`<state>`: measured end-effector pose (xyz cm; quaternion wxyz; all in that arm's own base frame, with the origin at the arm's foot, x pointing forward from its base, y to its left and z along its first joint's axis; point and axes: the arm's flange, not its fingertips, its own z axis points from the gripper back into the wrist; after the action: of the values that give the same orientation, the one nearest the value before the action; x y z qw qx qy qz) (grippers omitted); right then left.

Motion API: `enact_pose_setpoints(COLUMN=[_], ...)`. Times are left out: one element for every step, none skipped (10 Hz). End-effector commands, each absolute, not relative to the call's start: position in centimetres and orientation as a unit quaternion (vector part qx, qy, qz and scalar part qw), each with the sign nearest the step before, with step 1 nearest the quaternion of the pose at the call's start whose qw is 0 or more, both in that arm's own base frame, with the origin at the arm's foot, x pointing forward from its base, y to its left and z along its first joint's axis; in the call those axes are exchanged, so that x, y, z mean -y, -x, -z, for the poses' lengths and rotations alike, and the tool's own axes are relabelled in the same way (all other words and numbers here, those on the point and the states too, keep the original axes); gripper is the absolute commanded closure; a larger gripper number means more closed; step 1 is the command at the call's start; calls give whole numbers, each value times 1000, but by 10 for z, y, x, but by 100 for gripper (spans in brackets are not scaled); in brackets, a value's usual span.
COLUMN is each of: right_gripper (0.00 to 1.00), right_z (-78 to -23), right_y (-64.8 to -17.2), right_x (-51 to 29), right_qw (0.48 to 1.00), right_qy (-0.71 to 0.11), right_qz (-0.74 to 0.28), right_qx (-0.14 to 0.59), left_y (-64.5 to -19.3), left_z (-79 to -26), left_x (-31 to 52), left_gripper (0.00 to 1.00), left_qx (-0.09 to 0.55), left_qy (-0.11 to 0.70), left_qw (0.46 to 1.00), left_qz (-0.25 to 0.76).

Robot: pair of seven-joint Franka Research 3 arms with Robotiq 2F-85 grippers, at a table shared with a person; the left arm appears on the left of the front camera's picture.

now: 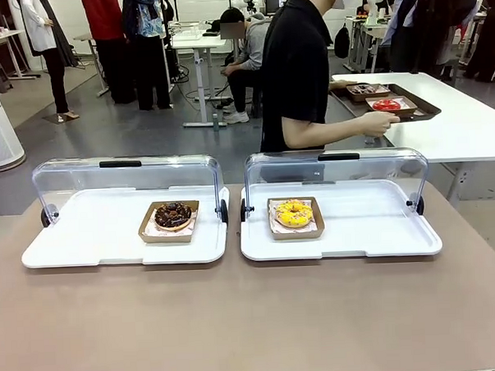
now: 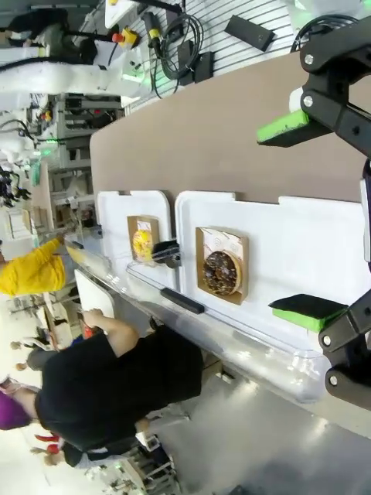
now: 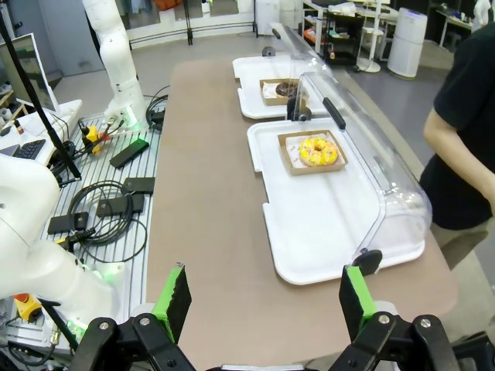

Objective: Provide the desired donut to the person.
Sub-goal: Place the picked Paper togo box onto the Handle tray extended by the person.

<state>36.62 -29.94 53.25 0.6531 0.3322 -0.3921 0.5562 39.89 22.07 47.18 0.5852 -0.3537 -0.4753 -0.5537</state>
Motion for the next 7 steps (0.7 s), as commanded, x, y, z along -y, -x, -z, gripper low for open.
enact_pose_setpoints(right_gripper=[0, 0, 0, 0, 0, 0, 0], right_z=[-533, -533, -533, -533, -533, -533, -533], right_y=[-365, -365, -365, -365, -365, -365, -365], right_x=[299, 299, 299, 299, 299, 299, 299], right_qw=[651, 651, 651, 651, 651, 651, 651], right_qy=[-334, -334, -334, -334, -334, -334, -334], right_qz=[-558, -558, -558, -558, -558, -558, -558], right_qx=[391, 391, 391, 391, 391, 391, 391], left_y=[-399, -399, -399, -399, -399, -399, -399], left_z=[-461, -461, -461, -461, -461, -461, -461], left_x=[-221, -221, -221, -221, -221, -221, -221], left_gripper=[0, 0, 0, 0, 0, 0, 0], left_qx=[474, 474, 474, 474, 474, 474, 474], left_qy=[347, 347, 347, 347, 347, 347, 347], left_qw=[598, 598, 598, 598, 598, 598, 598], left_qz=[545, 545, 545, 545, 545, 545, 545])
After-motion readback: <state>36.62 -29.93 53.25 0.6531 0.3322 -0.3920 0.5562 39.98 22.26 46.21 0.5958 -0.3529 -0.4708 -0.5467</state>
